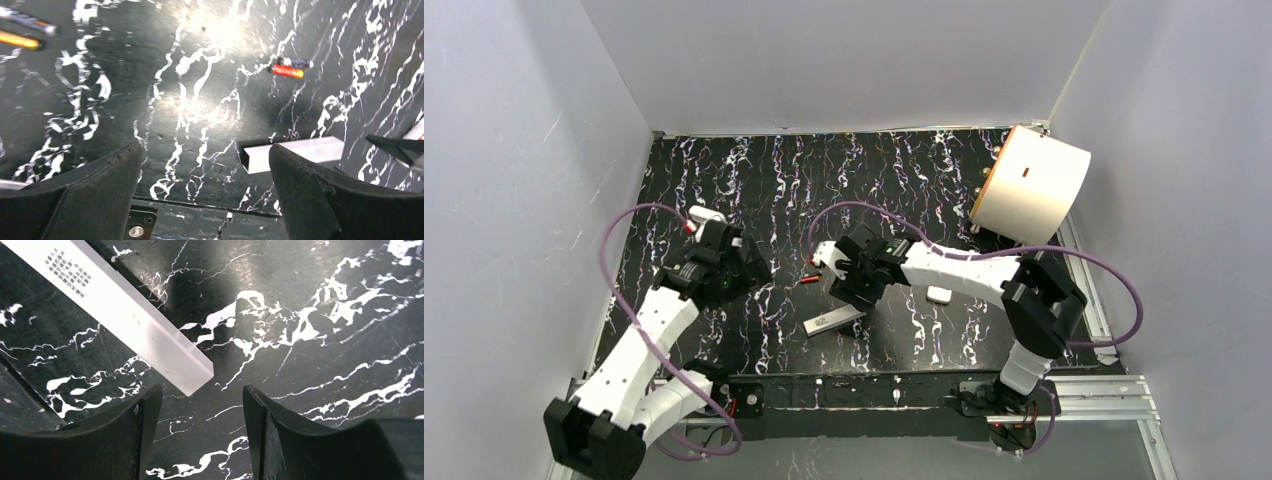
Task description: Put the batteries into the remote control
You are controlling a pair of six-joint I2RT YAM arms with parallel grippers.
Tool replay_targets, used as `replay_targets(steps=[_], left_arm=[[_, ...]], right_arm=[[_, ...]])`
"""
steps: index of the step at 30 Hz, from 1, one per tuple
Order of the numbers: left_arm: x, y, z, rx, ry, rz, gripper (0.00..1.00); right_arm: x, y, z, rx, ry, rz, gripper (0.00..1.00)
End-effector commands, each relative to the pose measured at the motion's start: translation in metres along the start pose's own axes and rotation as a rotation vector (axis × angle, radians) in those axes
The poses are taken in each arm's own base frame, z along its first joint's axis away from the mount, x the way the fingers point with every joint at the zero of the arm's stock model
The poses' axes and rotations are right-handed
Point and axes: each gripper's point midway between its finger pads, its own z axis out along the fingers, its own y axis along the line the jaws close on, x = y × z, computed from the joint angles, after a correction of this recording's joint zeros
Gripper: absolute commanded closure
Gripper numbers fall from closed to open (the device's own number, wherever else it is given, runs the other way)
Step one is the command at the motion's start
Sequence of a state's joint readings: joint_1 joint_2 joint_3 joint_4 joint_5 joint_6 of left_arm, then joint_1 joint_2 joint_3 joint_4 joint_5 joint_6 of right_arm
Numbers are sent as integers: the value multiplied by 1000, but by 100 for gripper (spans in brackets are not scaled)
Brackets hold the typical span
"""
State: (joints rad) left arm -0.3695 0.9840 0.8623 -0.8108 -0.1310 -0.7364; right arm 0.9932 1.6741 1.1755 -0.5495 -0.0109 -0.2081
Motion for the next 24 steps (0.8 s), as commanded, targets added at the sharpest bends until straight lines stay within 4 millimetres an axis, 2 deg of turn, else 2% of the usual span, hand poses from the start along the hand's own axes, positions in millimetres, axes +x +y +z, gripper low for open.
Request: replay_targets(steps=[1, 5, 11, 20, 24], left_arm=[[-21, 43, -28, -170, -180, -94, 4], [-30, 48, -43, -153, -269, -140, 3], [-44, 49, -49, -168, -321, -125, 3], [-54, 38, -41, -163, -323, -101, 2], [-58, 32, -39, -148, -324, -93, 2]], right_arm=[[-20, 4, 1, -43, -37, -183, 32], [-24, 8, 14, -52, -46, -239, 32], [-16, 10, 31, -72, 5, -281, 34], [-6, 30, 48, -158, 55, -317, 38], [0, 35, 52, -183, 70, -327, 47]])
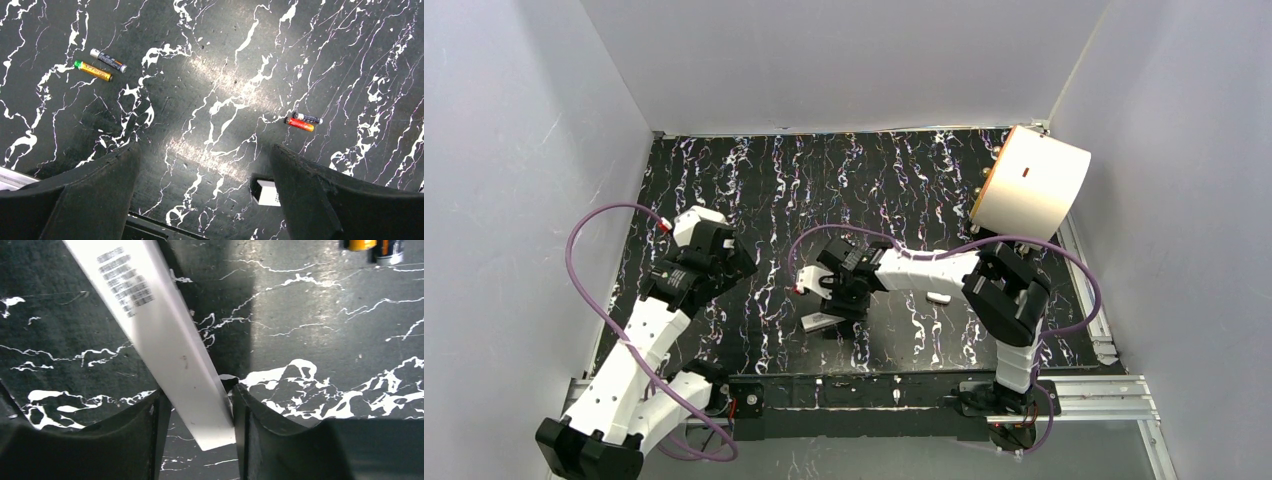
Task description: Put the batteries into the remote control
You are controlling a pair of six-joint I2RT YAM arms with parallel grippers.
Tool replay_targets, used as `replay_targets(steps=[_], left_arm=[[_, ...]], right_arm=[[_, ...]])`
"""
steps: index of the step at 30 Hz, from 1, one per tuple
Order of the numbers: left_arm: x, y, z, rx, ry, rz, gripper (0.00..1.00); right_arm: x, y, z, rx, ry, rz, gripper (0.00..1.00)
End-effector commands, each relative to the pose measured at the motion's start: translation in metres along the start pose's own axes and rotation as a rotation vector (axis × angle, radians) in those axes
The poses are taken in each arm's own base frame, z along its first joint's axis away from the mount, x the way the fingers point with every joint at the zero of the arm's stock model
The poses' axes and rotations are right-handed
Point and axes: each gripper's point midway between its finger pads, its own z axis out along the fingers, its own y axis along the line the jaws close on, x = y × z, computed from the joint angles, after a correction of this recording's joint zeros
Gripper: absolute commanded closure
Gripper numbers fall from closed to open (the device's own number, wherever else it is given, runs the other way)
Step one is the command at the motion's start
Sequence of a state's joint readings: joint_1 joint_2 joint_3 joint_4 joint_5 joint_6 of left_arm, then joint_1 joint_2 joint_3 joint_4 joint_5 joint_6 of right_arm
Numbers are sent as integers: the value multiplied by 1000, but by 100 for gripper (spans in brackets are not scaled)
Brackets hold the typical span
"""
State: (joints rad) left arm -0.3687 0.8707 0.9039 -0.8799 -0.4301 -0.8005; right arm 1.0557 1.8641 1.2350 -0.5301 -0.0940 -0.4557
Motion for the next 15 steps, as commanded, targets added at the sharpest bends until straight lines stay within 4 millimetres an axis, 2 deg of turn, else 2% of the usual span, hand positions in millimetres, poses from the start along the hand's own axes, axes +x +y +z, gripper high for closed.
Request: replay_targets(steps=[1, 5, 6, 10, 15], left_arm=[[-19, -6, -4, 10, -57, -10, 2], [-23, -6, -6, 10, -72, -2, 2], [-24, -6, -7, 12, -75, -4, 2], [-25, -4, -9, 14, -85, -9, 2], [-24, -3, -10, 20, -92, -36, 1]], right_arm=[[-6, 7, 3, -40, -7, -38, 53], [-9, 0, 4, 12, -27, -16, 88], [-11, -3, 2, 32, -41, -10, 91], [-29, -10, -17, 95, -143, -4, 96], [-64, -27, -59, 180, -362, 49, 97]])
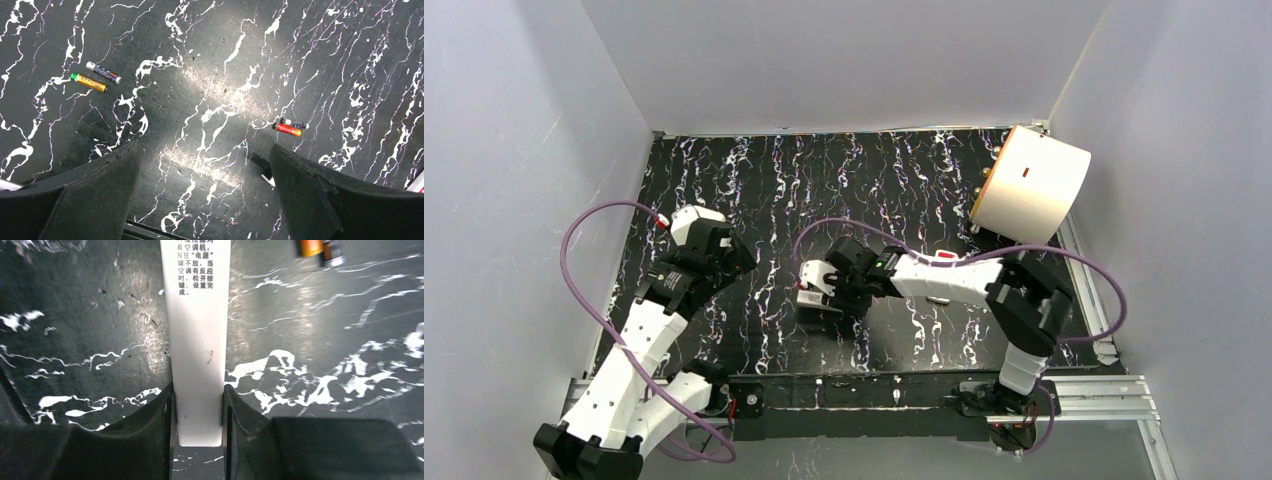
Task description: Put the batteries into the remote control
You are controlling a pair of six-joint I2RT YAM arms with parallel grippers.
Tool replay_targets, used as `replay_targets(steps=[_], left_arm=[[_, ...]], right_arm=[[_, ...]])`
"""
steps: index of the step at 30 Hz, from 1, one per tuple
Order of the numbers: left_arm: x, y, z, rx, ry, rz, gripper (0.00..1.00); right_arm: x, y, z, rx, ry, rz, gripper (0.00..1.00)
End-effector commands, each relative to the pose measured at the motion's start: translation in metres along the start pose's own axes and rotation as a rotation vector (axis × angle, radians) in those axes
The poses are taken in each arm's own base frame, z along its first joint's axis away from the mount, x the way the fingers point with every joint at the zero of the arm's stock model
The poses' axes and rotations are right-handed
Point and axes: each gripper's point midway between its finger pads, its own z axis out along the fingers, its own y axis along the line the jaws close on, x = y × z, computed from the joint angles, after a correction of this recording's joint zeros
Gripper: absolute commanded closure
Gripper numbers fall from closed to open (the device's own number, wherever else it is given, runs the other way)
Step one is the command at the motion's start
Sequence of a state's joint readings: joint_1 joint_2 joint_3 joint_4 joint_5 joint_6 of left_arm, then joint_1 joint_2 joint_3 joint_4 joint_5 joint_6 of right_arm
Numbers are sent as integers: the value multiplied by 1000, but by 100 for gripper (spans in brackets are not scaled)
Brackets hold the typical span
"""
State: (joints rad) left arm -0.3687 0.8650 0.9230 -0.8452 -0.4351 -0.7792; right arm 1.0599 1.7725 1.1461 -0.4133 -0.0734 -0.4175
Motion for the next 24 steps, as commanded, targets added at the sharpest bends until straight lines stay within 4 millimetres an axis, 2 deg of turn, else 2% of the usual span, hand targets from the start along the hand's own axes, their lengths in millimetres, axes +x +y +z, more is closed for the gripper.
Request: replay_targets(steps=[1, 4, 6, 9, 12, 17, 24], left_arm=[[-11, 5, -6, -14, -50, -30, 2], [-11, 3, -6, -12, -46, -46, 1], [-9, 0, -6, 0, -34, -47, 2], [-7, -3, -6, 13, -20, -55, 2], [-4, -9, -8, 47, 4, -68, 2], [2, -18, -10, 92, 42, -54, 2], [8, -19, -14, 111, 74, -39, 2]], right_arm=[[-63, -36, -47, 136, -296, 80, 97], [-65, -74, -59, 244, -366, 232, 97], [-56, -107, -64, 333, -370, 367, 97], [-27, -157, -66, 481, -321, 580, 98], [7, -194, -60, 602, -241, 768, 98], [38, -226, -46, 682, -172, 948, 98], [75, -239, -28, 747, -54, 1110, 98]])
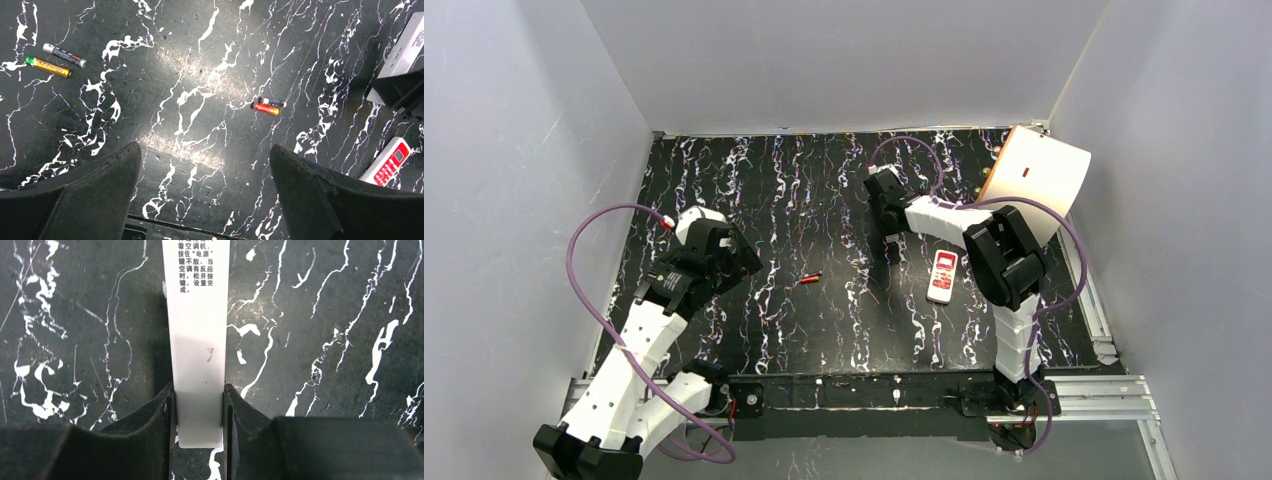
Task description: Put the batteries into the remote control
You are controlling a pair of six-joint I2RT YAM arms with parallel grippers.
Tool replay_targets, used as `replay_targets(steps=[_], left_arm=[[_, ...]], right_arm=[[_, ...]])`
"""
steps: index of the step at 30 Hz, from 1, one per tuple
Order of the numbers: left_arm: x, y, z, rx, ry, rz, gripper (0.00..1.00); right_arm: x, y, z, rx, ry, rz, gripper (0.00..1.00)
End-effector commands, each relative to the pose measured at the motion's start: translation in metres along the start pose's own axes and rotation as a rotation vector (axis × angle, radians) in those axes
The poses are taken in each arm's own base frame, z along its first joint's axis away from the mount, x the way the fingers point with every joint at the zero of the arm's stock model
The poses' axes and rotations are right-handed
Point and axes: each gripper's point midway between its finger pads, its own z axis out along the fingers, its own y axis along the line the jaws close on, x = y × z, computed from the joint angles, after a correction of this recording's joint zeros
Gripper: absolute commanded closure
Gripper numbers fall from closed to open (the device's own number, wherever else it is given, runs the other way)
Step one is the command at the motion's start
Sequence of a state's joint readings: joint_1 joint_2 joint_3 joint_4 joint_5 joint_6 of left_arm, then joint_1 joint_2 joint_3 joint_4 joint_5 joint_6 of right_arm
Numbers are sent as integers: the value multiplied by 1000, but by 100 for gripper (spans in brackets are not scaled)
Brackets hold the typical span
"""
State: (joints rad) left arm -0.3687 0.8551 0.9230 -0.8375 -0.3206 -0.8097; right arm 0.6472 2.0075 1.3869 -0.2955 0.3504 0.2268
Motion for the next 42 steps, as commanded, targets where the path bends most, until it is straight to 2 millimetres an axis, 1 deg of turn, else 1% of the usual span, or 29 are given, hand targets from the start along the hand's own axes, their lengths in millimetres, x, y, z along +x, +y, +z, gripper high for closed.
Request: replay_targets(steps=[1, 6, 11, 13, 15, 17, 19, 21, 22, 24, 27, 28, 30, 31, 35, 36, 38, 41, 42], left_arm=[[-3, -4, -8, 22, 11, 2, 1], [1, -4, -9, 27, 29, 7, 1], [0, -7, -11, 35, 36, 17, 1], [-3, -9, -12, 39, 34, 29, 2], [-5, -10, -13, 45, 32, 47, 1], [-7, -11, -14, 49, 28, 66, 2], [-8, -12, -15, 53, 26, 80, 2], [-9, -12, -16, 56, 23, 87, 2], [-9, -12, -16, 60, 23, 89, 2], [-8, -13, -16, 67, 24, 94, 2], [-7, -14, -16, 82, 20, 102, 2], [-7, -14, -16, 87, 19, 105, 2], [-7, -15, -16, 96, 12, 107, 1], [-7, -15, -15, 100, 10, 108, 1], [-3, -16, -11, 116, 12, 110, 2], [-2, -17, -9, 120, 16, 111, 2], [2, -20, -5, 128, 33, 112, 1], [11, -24, 1, 138, 76, 107, 2], [14, -26, 4, 144, 89, 105, 1]], right_arm=[[-13, -15, 3, 84, -5, 134, 97], [-8, -18, 12, 89, 48, 172, 89], [3, -18, 16, 93, 135, 158, 82], [5, -18, 15, 89, 143, 150, 73], [4, -19, 13, 91, 141, 150, 60], [0, -17, 9, 78, 135, 148, 52], [-6, -14, 2, 51, 123, 155, 49], [-17, -15, -10, 44, 92, 174, 45], [-23, -16, -18, 42, 72, 181, 43], [-35, -25, -40, 52, 16, 200, 39], [-20, -45, -66, 113, 1, 202, 30], [-14, -54, -75, 141, 1, 207, 24], [7, -71, -92, 205, 17, 217, 7], [19, -78, -100, 231, 29, 222, 2], [72, -97, -121, 293, 97, 249, 1], [86, -100, -123, 304, 113, 265, 1], [107, -101, -123, 301, 135, 288, 1], [126, -94, -115, 254, 165, 322, 1], [128, -91, -113, 238, 167, 326, 1]])
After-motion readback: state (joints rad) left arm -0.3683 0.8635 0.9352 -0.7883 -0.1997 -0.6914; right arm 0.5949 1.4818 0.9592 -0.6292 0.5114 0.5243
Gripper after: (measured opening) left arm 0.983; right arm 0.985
